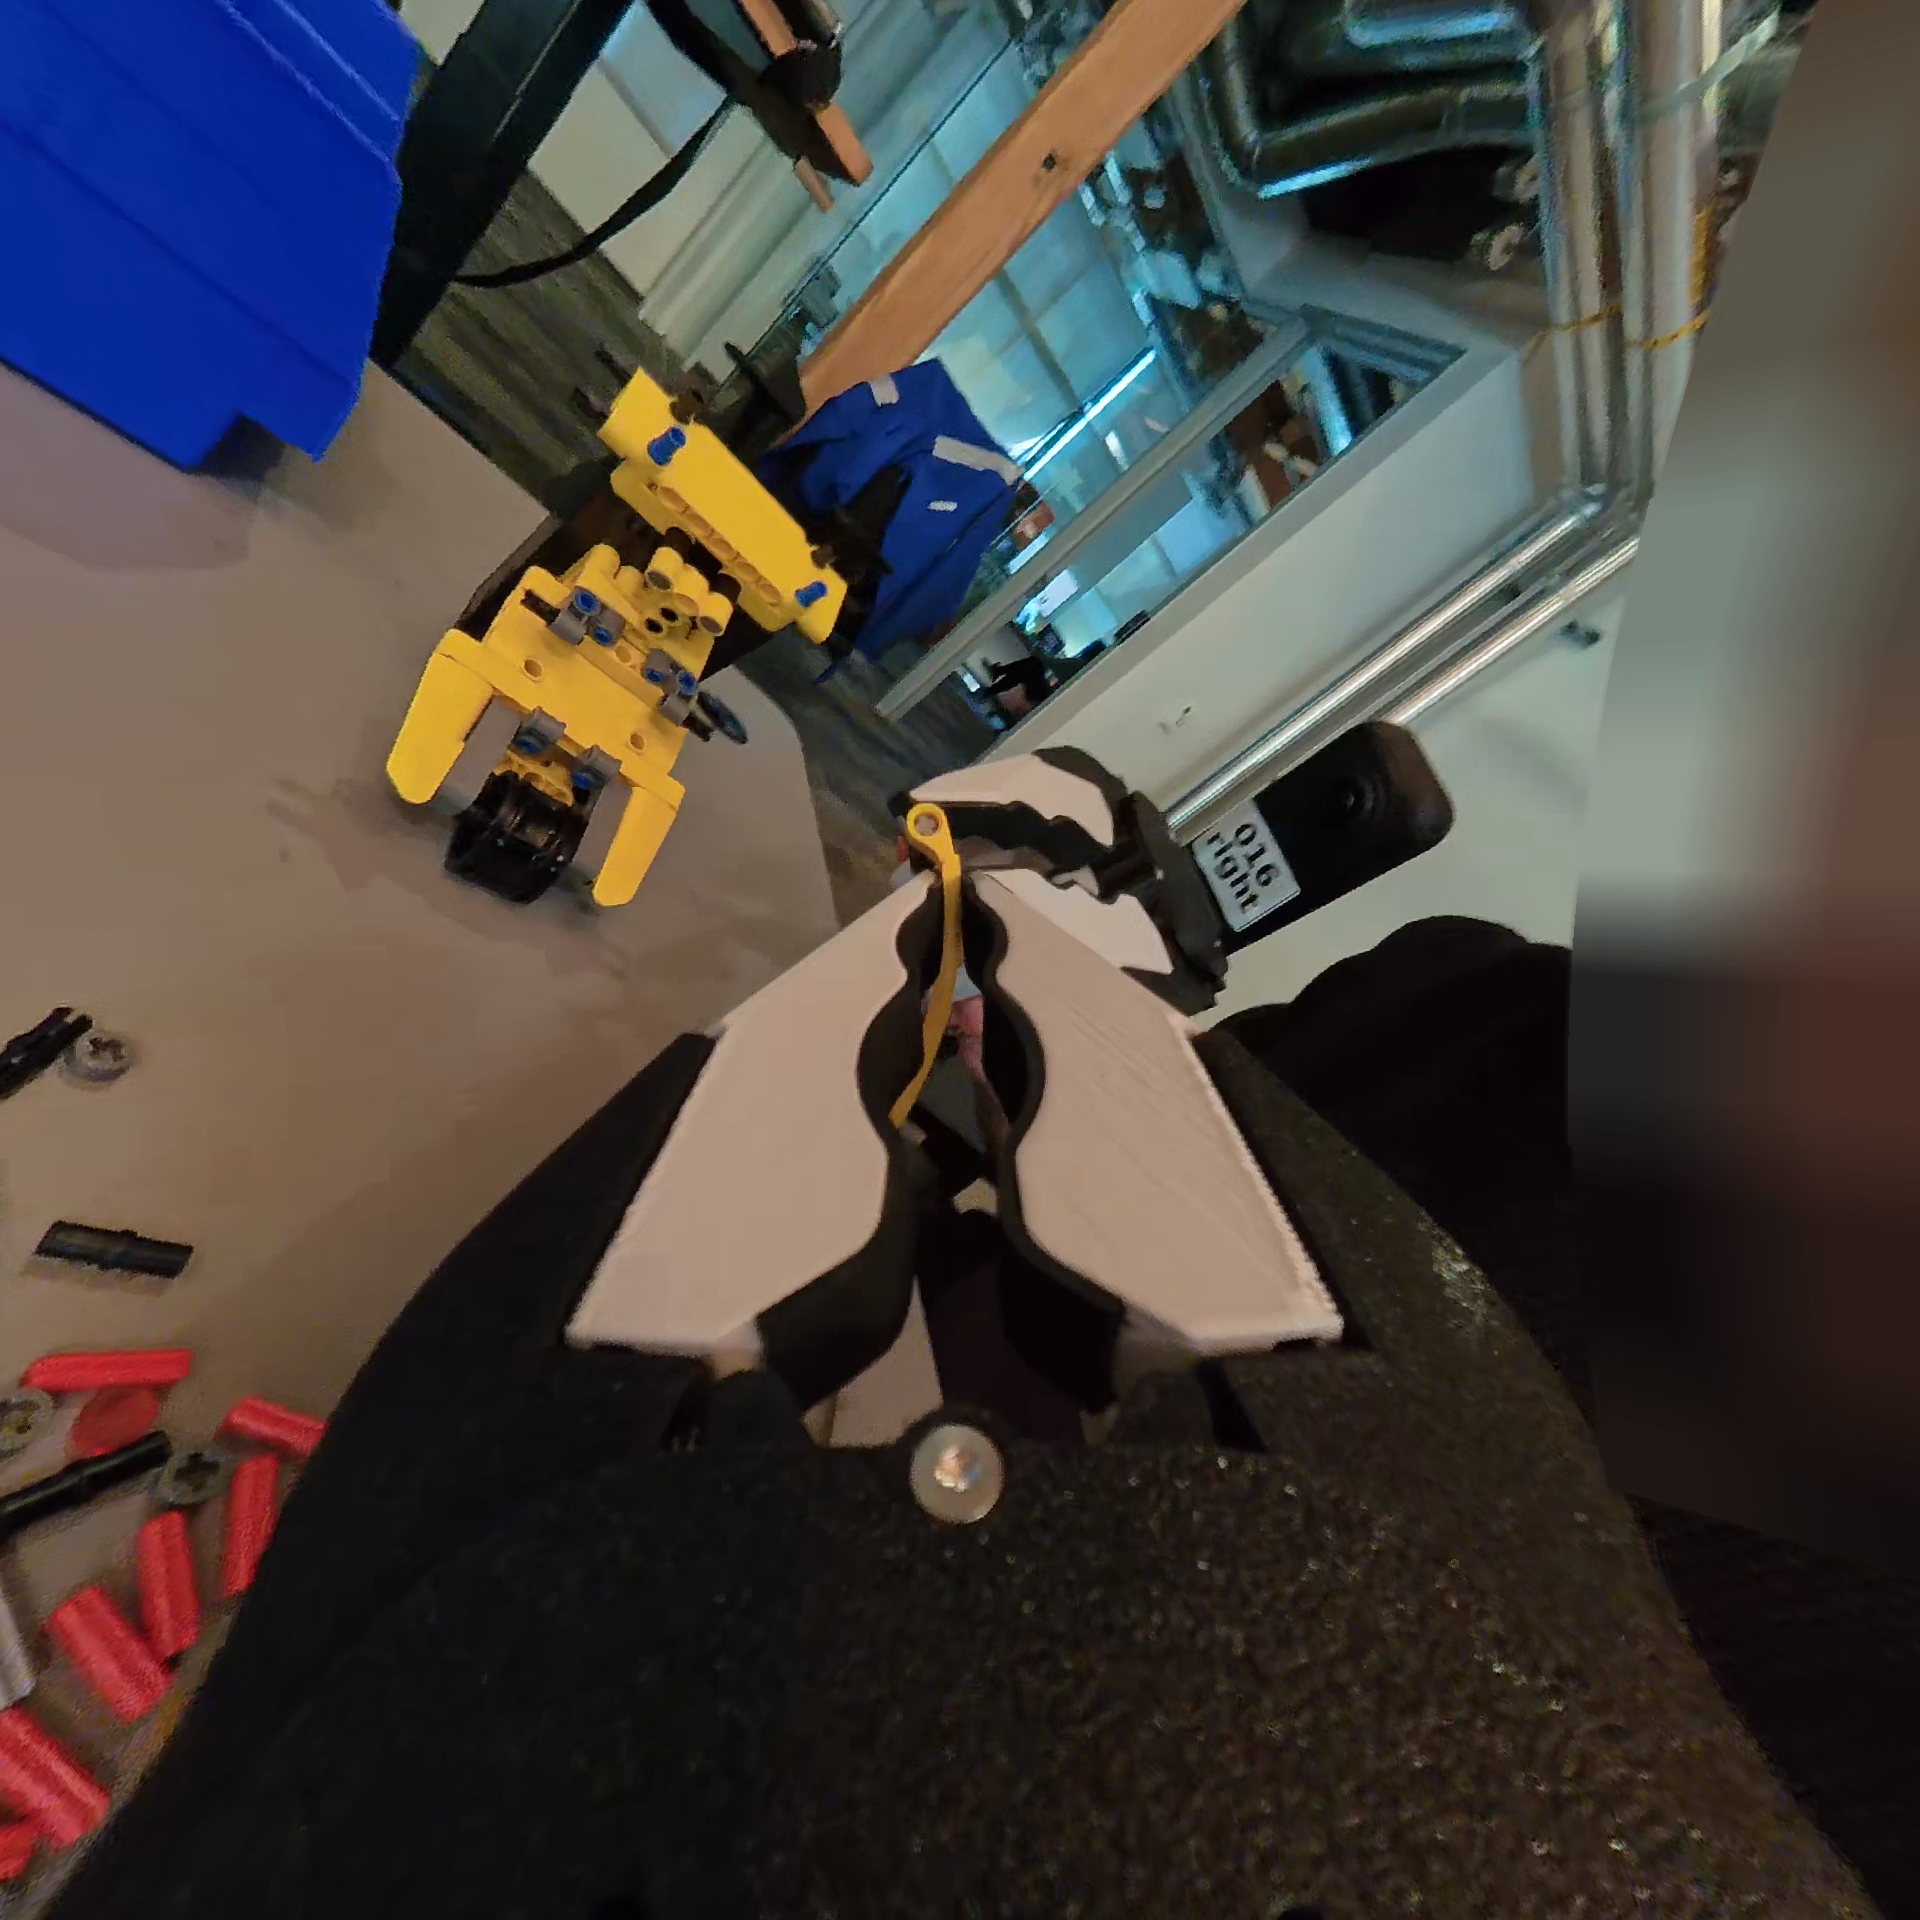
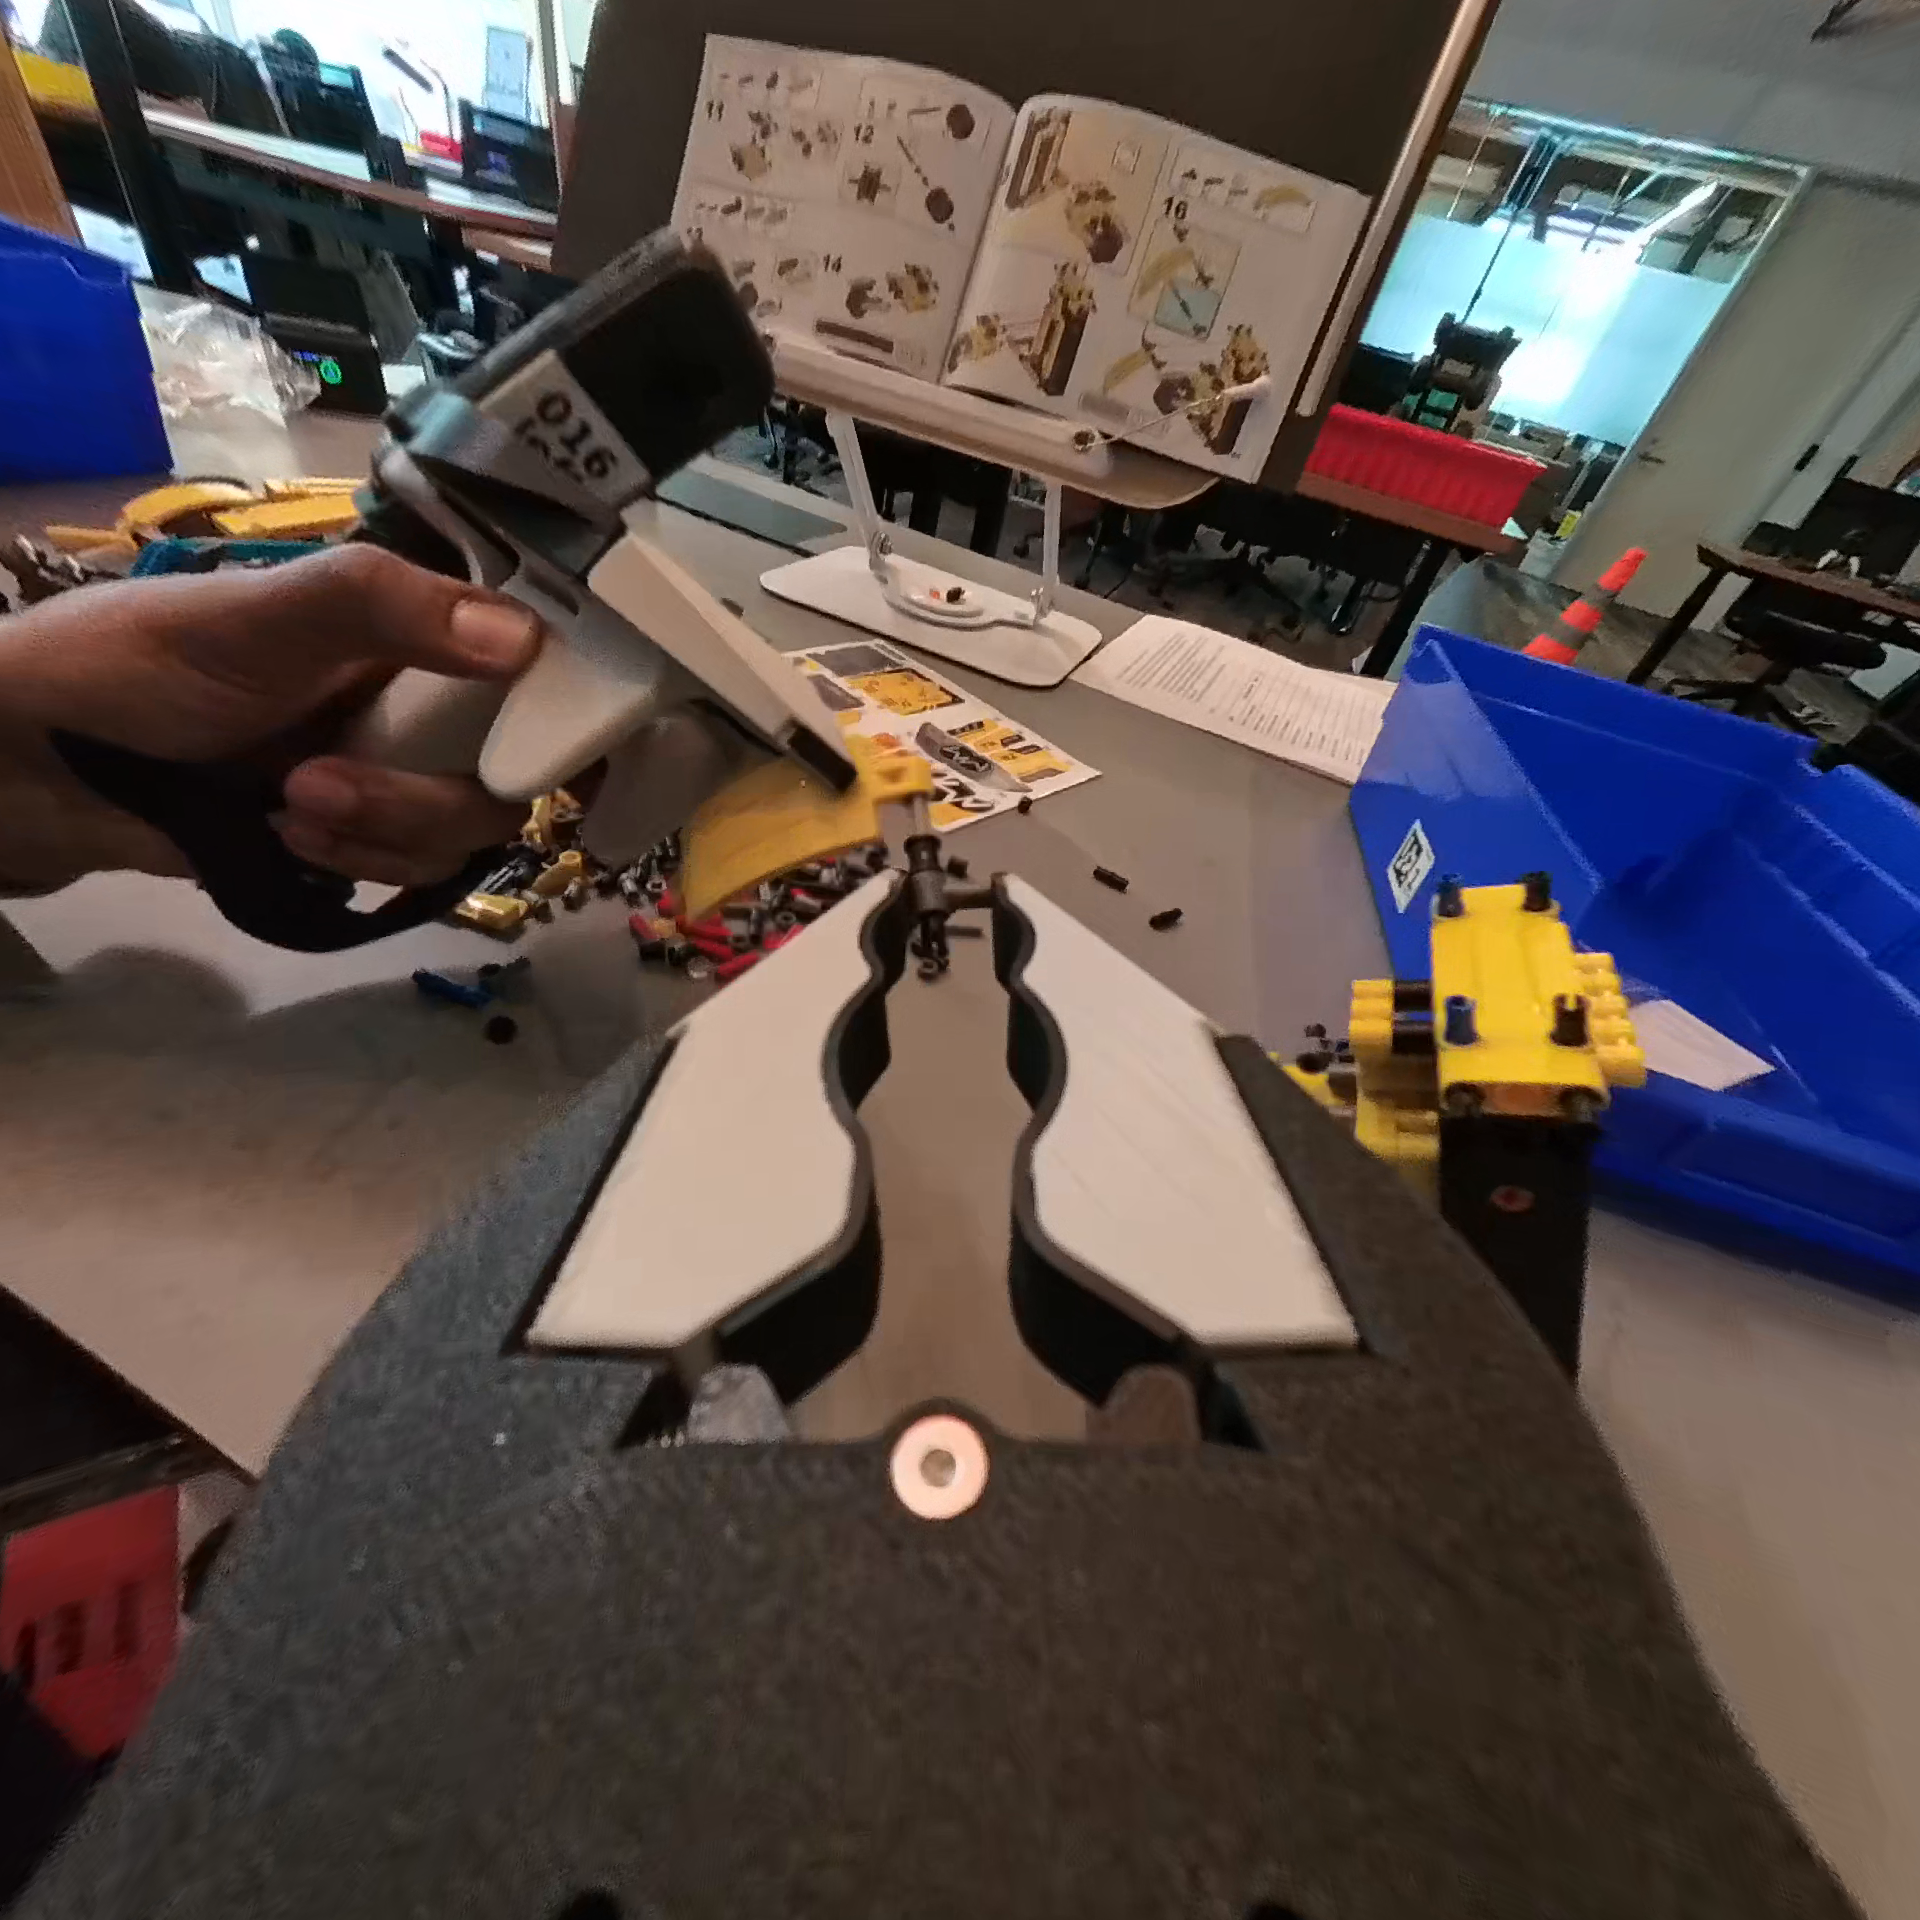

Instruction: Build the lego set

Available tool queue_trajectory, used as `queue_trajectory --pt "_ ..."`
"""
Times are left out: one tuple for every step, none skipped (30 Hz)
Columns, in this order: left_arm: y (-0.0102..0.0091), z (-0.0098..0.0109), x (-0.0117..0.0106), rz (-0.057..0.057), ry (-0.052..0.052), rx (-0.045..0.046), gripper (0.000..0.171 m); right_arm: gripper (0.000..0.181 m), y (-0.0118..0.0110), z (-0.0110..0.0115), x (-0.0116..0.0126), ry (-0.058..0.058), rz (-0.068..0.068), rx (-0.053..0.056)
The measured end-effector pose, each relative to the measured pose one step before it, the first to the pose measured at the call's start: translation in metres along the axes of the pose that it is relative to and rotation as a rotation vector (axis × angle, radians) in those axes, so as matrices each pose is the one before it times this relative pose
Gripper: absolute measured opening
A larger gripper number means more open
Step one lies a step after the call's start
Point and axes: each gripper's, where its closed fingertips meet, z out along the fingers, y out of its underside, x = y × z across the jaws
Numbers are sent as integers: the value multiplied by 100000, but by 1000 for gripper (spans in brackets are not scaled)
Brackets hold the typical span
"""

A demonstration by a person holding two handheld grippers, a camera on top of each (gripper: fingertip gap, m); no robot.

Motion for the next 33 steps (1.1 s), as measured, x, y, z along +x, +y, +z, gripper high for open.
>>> queue_trajectory --pt "262 113 -23 1802 -1138 -2201 1 14 93 27 -130 -757 -808 -155" --pt "349 231 263 1010 769 -2400 1 13 -173 -35 -184 -1120 -897 1749" --pt "172 214 163 -28 334 -822 2 13 -139 -83 -26 -359 -1284 1551" --pt "-26 46 123 160 536 340 2 13 -91 -106 34 -458 -820 987" --pt "51 32 167 -342 1205 -453 2 13 -115 -104 -43 -1180 71 1158" --pt "71 25 115 -577 1050 -639 2 13 -75 -80 -44 -1270 714 1003" --pt "130 45 24 -600 645 -906 2 14 22 -64 -50 -1197 681 530" --pt "176 29 25 -863 869 -1321 2 13 54 -61 -63 -1265 81 436" --pt "202 64 10 -1012 798 -1426 2 14 67 -82 -66 -1134 -242 505" --pt "213 82 1 -1062 652 -1333 2 14 58 -109 -52 -848 -287 382" --pt "147 89 -9 -598 375 -802 2 14 64 -103 -39 -429 -327 253" --pt "121 94 -1 -309 300 -619 2 13 19 -91 2 39 -442 295" --pt "65 45 -15 -215 137 -432 2 13 20 -67 -11 267 -734 84" --pt "52 26 -125 46 -579 -385 2 14 85 -19 18 480 -819 -436" --pt "23 25 -169 417 -1013 -143 2 14 99 -3 35 647 -632 -462" --pt "9 40 -120 918 -876 -56 2 14 43 -12 47 624 -616 61" --pt "6 69 -128 917 -1247 -9 5 14 -57 -64 65 583 -611 637" --pt "104 92 -115 981 -1088 -560 13 14 -164 -126 139 646 -222 1238" --pt "135 83 -166 657 -1369 -986 28 14 -271 -203 175 518 315 1745" --pt "18 13 -73 610 -740 -205 37 14 -309 -250 208 256 638 1863" --pt "-102 -82 49 894 94 511 37 14 -233 -269 260 274 761 1591" --pt "-150 -152 -55 770 -541 596 37 14 -158 -302 285 317 634 1238" --pt "-95 -194 -175 1168 -1412 106 37 14 -49 -336 275 219 287 891" --pt "-4 -207 -385 1685 -3012 -619 37 14 61 -368 317 641 29 449" --pt "94 -171 -518 2188 -4159 -1472 37 14 144 -395 354 1046 -198 2" --pt "171 -126 -513 2733 -4507 -2037 37 14 209 -398 302 831 -426 -309" --pt "306 -23 -421 3141 -3925 -2915 37 14 246 -402 240 646 -582 -577" --pt "504 70 -425 2891 -4075 -4166 37 14 265 -408 242 808 -711 -755" --pt "618 172 -483 2754 -4419 -4763 37 14 256 -400 187 617 -713 -722" --pt "715 263 -333 2848 -3359 -5146 37 14 242 -369 96 150 -516 -762" --pt "681 316 -227 2609 -2760 -4841 37 14 255 -336 93 319 -344 -862" --pt "563 333 -75 2965 -1932 -3980 37 14 250 -304 101 583 -262 -929" --pt "503 285 -27 3028 -1783 -3425 37 14 257 -243 54 370 -145 -901"
